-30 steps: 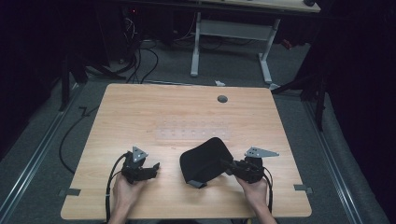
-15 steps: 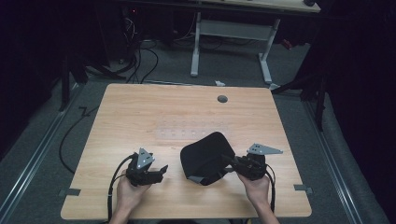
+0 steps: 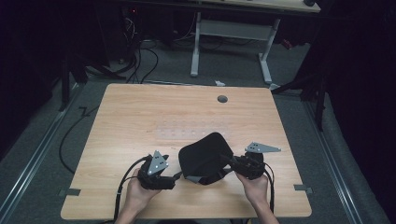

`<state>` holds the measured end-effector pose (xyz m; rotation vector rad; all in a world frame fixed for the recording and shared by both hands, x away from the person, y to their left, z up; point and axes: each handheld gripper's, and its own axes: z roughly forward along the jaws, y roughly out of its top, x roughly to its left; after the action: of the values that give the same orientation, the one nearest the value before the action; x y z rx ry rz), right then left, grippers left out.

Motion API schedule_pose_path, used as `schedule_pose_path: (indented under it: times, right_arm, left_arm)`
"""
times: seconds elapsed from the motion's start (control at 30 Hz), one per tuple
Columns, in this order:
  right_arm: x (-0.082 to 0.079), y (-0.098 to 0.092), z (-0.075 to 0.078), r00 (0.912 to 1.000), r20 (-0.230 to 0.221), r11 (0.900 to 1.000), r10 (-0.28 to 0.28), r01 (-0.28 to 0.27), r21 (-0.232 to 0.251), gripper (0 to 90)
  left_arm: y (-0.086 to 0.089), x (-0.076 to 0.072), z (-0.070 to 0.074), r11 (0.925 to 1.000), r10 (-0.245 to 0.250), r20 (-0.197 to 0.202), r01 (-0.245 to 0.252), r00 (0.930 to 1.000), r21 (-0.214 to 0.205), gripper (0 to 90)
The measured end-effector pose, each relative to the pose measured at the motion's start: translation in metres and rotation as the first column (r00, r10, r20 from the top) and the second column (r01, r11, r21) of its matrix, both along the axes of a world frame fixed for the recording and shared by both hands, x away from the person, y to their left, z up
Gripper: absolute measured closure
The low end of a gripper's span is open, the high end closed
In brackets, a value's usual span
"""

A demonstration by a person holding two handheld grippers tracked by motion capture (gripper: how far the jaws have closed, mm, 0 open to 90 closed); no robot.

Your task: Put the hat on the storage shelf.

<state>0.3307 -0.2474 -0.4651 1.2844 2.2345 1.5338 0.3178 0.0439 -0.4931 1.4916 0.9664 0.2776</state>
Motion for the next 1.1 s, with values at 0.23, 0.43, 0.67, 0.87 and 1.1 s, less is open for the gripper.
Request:
schedule_pose_path:
  times: [0.23,0.43,0.67,0.87,1.1]
  right_arm:
    - [-0.001,0.002,0.002,0.9999,-0.011,0.9998,0.002,-0.002,-0.021,85.1]
    - [-0.002,0.004,0.004,0.9999,-0.016,0.9995,-0.001,0.000,-0.033,84.9]
    - [-0.002,0.009,0.003,0.9999,-0.009,0.9994,0.014,-0.014,-0.030,84.9]
    - [-0.008,0.017,0.007,0.9986,0.034,0.9990,0.040,-0.039,-0.021,84.7]
    - [-0.006,0.023,0.007,0.9981,0.024,0.9981,0.057,-0.058,0.022,84.5]
  left_arm:
    - [-0.013,-0.005,0.004,0.9988,-0.042,0.016,0.041,0.9990,0.026,24.3]
    - [-0.019,-0.006,0.006,0.9974,-0.054,0.029,0.053,0.9981,0.048,24.3]
    - [-0.020,-0.004,0.003,0.9962,-0.053,0.035,0.050,0.9980,0.071,25.2]
    - [-0.017,-0.004,0.005,0.9973,-0.029,0.053,0.025,0.9981,0.069,29.5]
    - [-0.018,-0.008,0.006,0.9963,-0.066,0.042,0.064,0.9969,0.057,39.8]
